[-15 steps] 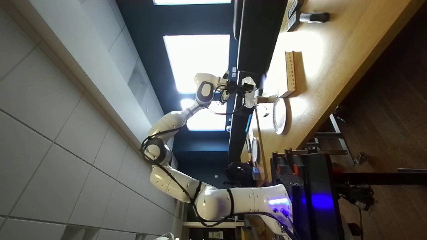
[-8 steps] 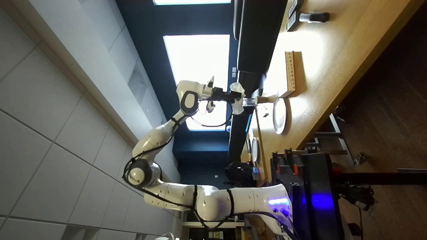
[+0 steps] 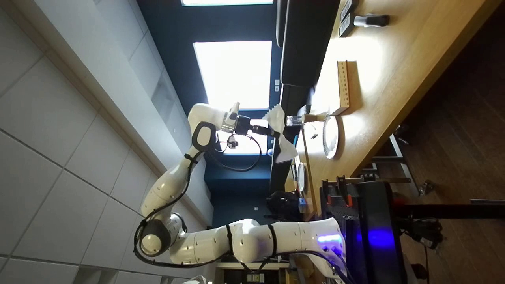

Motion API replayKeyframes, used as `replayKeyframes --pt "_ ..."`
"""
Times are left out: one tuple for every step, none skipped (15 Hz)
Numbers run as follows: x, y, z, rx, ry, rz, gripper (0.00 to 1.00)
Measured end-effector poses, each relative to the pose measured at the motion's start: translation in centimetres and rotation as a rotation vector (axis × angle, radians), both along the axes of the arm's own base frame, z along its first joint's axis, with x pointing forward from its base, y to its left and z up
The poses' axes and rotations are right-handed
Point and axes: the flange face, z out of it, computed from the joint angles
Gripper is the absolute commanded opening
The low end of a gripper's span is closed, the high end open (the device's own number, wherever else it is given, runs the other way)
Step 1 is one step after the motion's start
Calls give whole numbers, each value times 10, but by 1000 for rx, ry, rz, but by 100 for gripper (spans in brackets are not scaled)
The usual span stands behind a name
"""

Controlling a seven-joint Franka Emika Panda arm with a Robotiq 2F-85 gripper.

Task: Use the tissue to wipe the cover of the book

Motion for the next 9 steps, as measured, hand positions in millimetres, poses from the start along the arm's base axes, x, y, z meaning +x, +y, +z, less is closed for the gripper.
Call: replayKeyframes --pt "-5 -1 3 3 8 2 89" --pt "-8 -1 6 4 17 9 96" --pt "-10 0 8 5 27 20 99" --pt "-12 2 8 6 36 37 100" --pt "-13 4 8 5 46 50 100" --pt "-14 5 8 3 55 61 100" --pt "-15 6 7 1 60 71 100" --pt "-15 8 7 -4 63 85 100" --pt "-15 9 7 -10 64 98 100"
